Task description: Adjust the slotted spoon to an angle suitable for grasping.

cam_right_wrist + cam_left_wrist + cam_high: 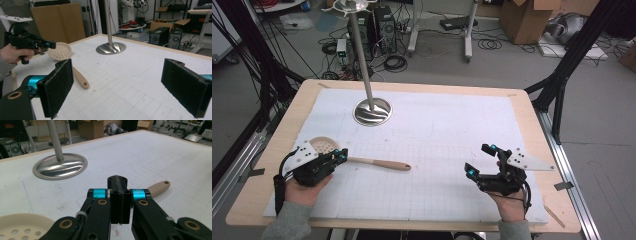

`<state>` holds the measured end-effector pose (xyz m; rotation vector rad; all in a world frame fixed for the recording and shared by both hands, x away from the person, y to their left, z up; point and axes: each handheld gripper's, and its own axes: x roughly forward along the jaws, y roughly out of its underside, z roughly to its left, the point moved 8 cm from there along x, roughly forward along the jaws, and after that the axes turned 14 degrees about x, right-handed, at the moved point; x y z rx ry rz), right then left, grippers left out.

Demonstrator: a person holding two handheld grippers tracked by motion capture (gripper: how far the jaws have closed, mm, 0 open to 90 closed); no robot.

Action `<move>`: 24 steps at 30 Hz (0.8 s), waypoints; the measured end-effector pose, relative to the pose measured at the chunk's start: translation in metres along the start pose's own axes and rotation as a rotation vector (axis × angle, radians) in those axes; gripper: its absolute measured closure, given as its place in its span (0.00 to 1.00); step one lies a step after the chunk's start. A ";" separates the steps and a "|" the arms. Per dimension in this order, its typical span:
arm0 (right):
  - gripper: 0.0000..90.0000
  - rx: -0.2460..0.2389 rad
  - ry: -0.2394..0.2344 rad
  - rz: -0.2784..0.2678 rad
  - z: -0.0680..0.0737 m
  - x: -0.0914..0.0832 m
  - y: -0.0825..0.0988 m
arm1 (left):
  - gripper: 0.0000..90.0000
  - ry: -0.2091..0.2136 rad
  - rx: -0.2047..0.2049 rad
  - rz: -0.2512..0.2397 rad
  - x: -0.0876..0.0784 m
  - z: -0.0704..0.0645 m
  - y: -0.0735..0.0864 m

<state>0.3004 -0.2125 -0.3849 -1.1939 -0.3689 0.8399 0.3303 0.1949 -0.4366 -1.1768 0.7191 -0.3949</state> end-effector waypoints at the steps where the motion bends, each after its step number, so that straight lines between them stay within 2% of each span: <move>1: 0.11 -0.002 0.001 0.001 0.000 0.000 0.000 | 1.00 0.002 -0.002 0.012 0.003 0.000 0.002; 6: 0.11 -0.006 0.005 0.011 0.000 -0.001 0.002 | 1.00 0.014 -0.018 0.063 0.017 0.001 0.009; 12: 0.11 -0.002 0.008 0.019 0.001 -0.003 0.005 | 1.00 0.047 -0.006 0.130 0.036 0.002 0.016; 17: 0.11 -0.008 0.015 0.011 0.001 -0.007 0.004 | 1.00 0.039 0.016 0.184 0.044 0.004 0.022; 24: 0.11 0.000 0.017 0.010 0.001 -0.011 0.006 | 1.00 0.032 0.020 0.242 0.051 0.008 0.029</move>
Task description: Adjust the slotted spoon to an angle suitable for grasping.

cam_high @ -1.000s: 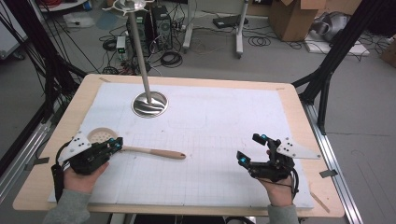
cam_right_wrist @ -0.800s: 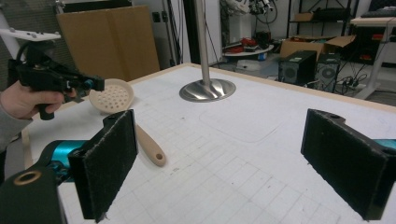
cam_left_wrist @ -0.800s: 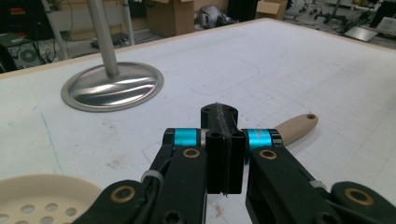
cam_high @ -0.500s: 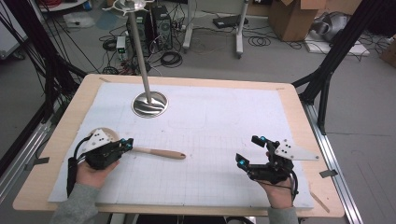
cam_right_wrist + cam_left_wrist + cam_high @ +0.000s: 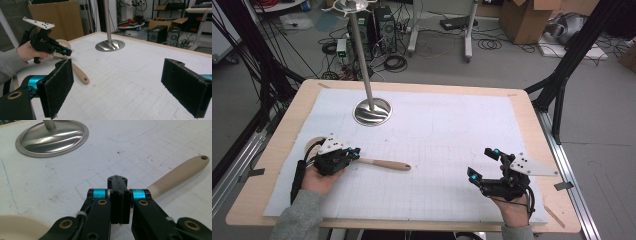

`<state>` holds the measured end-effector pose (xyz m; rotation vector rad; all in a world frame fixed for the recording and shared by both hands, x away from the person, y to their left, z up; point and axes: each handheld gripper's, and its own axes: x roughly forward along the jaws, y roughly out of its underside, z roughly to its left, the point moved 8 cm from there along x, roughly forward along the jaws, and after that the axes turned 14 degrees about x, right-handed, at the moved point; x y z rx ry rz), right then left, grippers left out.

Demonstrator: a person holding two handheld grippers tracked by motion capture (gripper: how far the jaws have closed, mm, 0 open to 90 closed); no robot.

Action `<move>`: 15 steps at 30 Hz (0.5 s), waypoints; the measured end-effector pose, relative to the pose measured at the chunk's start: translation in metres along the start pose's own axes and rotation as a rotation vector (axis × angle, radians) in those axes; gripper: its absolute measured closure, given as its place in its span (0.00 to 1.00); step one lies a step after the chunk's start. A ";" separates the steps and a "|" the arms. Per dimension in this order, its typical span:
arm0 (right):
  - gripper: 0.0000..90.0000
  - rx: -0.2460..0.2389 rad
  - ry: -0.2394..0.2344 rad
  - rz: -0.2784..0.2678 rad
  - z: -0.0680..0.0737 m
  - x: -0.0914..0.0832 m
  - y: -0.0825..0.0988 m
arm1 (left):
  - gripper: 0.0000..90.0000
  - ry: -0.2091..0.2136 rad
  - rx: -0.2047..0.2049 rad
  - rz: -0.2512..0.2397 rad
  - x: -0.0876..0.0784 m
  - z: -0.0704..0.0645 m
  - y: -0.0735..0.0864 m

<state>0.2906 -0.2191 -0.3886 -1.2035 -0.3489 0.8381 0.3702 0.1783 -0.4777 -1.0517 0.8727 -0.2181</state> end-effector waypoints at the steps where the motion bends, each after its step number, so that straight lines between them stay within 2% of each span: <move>1: 0.11 0.000 0.000 0.000 0.000 0.000 0.000 | 1.00 0.000 0.001 0.005 0.001 0.001 0.001; 7: 0.11 0.004 0.004 0.015 -0.001 0.001 0.004 | 1.00 0.020 -0.012 0.056 0.009 0.003 0.008; 15: 0.11 -0.002 0.002 0.019 0.000 0.002 0.005 | 1.00 0.027 -0.075 0.075 0.009 0.005 0.011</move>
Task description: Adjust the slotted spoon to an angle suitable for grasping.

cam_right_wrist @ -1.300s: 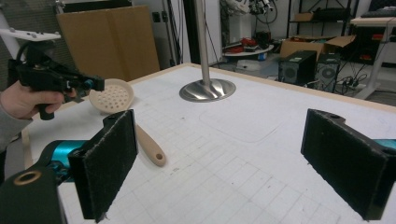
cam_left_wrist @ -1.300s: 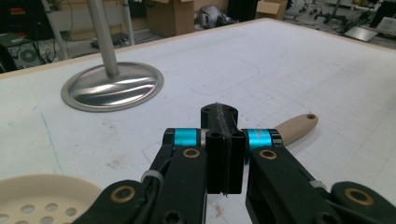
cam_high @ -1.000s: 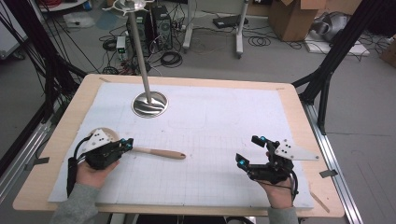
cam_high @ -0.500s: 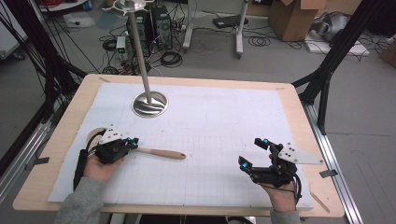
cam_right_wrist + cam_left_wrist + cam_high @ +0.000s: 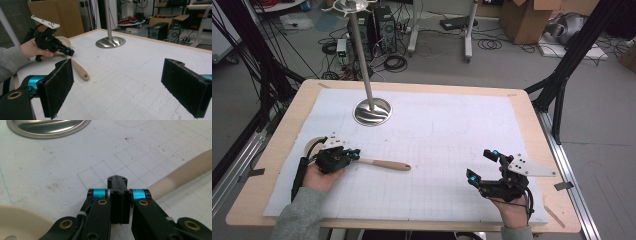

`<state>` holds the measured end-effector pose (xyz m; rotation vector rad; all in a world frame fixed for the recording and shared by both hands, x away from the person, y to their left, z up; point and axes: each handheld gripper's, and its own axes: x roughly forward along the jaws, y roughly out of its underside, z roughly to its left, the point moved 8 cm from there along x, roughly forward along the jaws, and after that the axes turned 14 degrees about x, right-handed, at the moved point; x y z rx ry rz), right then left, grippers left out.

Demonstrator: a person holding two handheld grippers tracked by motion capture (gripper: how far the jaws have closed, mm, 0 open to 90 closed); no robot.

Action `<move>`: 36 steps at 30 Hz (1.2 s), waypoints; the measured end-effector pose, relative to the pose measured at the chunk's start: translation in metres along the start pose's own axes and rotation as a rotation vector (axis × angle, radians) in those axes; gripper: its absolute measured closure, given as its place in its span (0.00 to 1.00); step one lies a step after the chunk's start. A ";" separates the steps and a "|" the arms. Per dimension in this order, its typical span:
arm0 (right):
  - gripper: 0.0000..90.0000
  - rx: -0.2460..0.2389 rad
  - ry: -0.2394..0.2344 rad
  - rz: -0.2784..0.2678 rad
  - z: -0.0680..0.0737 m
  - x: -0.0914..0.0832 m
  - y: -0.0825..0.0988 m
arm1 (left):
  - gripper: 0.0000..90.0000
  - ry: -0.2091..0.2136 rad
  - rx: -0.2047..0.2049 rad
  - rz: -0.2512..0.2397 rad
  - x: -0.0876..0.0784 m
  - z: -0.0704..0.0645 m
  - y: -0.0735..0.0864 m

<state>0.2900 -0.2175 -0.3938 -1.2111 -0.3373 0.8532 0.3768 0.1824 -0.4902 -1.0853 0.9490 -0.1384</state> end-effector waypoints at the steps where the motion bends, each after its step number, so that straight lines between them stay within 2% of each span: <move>1: 0.11 0.000 -0.001 0.000 0.000 0.000 0.000 | 1.00 0.001 -0.009 0.006 0.000 0.000 0.000; 7: 0.11 -0.006 -0.005 0.011 0.000 0.005 0.002 | 1.00 0.011 -0.074 0.018 -0.006 -0.002 0.005; 11: 0.11 -0.005 -0.011 0.018 0.003 0.006 0.001 | 1.00 0.009 -0.084 0.018 -0.012 -0.005 0.009; 18: 0.11 -0.013 -0.020 0.000 0.005 0.006 -0.005 | 1.00 -0.003 -0.096 0.028 -0.026 -0.013 0.018; 21: 0.11 -0.014 -0.027 -0.004 0.006 0.008 -0.007 | 1.00 0.000 -0.083 0.013 -0.027 -0.013 0.017; 22: 0.11 -0.018 -0.026 -0.004 0.006 0.009 -0.007 | 1.00 0.029 -0.082 -0.006 -0.028 -0.015 0.016; 23: 0.11 -0.016 -0.031 -0.001 0.007 0.009 -0.007 | 1.00 0.044 -0.079 -0.036 -0.030 -0.017 0.013; 25: 0.11 -0.022 -0.034 -0.001 0.008 0.010 -0.007 | 1.00 0.063 -0.065 -0.065 -0.034 -0.022 0.008; 27: 0.11 -0.018 -0.036 -0.004 0.008 0.011 -0.008 | 1.00 0.104 -0.030 -0.095 -0.037 -0.030 0.003; 29: 0.11 -0.024 -0.039 -0.009 0.007 0.012 -0.010 | 1.00 0.138 0.004 -0.103 -0.039 -0.039 0.001; 36: 0.11 -0.025 -0.048 0.000 0.010 0.016 -0.010 | 1.00 0.215 0.042 -0.105 -0.039 -0.057 0.006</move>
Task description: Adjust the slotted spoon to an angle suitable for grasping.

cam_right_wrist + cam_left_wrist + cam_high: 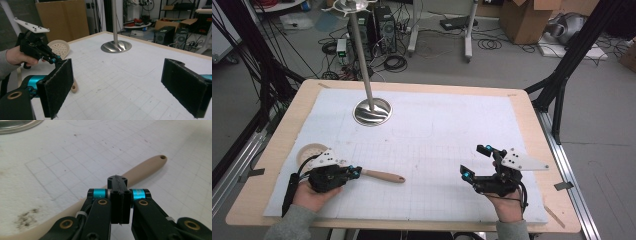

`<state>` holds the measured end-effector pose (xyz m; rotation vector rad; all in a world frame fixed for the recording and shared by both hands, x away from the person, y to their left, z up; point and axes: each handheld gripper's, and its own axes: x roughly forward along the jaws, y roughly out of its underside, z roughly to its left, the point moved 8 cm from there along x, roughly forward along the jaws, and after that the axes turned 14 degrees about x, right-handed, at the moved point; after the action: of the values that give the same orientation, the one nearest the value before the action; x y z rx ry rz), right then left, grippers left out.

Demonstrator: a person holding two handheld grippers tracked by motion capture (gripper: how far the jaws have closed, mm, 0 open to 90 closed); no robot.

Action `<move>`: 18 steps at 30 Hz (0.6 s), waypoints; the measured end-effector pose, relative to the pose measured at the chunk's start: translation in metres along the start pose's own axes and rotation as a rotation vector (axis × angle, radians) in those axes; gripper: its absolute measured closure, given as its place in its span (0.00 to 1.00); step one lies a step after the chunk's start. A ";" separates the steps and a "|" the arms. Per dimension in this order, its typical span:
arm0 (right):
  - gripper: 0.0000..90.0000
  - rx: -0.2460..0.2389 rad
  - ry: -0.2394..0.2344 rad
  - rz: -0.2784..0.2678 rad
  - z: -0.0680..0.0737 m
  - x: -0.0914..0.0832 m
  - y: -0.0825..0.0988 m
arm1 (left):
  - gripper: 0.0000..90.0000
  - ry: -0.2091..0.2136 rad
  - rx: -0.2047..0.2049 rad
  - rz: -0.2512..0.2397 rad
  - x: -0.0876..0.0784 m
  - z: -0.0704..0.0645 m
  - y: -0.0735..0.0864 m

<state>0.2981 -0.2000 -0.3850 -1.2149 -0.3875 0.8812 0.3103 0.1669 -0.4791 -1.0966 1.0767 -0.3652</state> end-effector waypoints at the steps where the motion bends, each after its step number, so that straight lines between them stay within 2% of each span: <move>1: 0.11 0.003 0.001 0.002 0.000 0.001 0.000 | 1.00 0.008 0.006 0.002 0.000 -0.002 0.000; 10: 0.11 -0.003 -0.002 0.010 0.000 0.004 0.001 | 1.00 0.047 0.034 0.038 0.011 -0.012 0.002; 18: 0.11 -0.001 0.006 0.014 0.000 0.001 0.003 | 1.00 0.033 0.057 0.092 0.023 -0.011 0.006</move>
<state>0.2976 -0.1995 -0.3881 -1.2225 -0.3750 0.8889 0.3110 0.1476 -0.4963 -0.9903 1.1355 -0.3397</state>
